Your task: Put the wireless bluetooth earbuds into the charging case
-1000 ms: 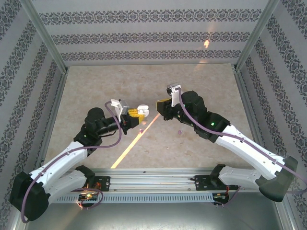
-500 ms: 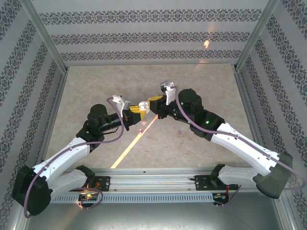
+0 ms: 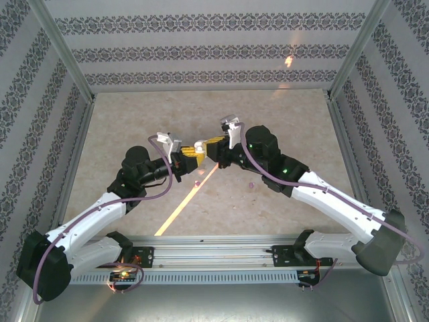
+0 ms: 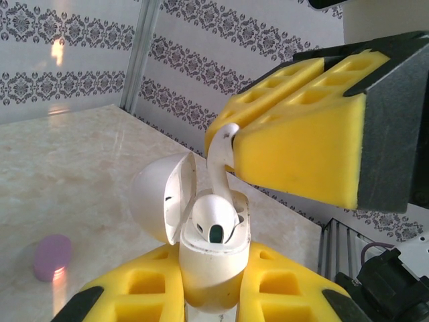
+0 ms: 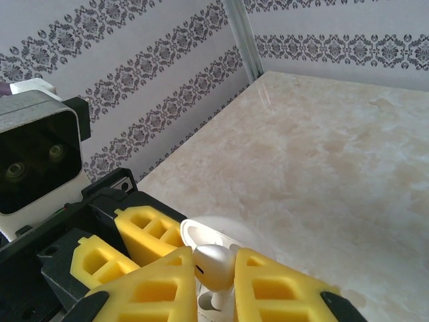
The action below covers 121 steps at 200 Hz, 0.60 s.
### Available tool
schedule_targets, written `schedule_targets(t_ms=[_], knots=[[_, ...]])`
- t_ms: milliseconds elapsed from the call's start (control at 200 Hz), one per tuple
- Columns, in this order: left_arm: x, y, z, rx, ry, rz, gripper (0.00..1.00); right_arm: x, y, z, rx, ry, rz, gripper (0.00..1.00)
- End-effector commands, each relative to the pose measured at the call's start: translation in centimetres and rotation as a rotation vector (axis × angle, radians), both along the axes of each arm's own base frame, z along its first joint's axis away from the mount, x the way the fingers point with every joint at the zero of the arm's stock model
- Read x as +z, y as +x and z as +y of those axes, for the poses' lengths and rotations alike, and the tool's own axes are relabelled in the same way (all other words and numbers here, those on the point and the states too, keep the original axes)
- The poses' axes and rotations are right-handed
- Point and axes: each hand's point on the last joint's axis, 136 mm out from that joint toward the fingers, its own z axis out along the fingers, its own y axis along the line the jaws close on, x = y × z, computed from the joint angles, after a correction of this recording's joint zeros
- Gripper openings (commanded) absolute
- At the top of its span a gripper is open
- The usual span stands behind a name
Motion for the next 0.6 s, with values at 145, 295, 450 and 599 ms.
schedule_targets(t_ms=[145,295,450,599], knots=[[2.6,-0.4,-0.1,0.001,-0.061,-0.059,0.0,-0.1,-0.7,0.4,0.042,0.027,0.015,0.14],[2.6,-0.3,-0.1,0.007,-0.061,-0.061,0.0,-0.3,-1.1,0.4,0.06,0.009,0.023,0.14],[2.7,-0.2,-0.1,0.009,-0.058,-0.066,0.0,-1.6,-1.6,0.4,0.083,-0.028,0.052,0.15],[2.7,-0.2,-0.1,0.011,-0.057,-0.066,0.0,-2.2,-2.0,0.5,0.097,-0.049,0.081,0.2]])
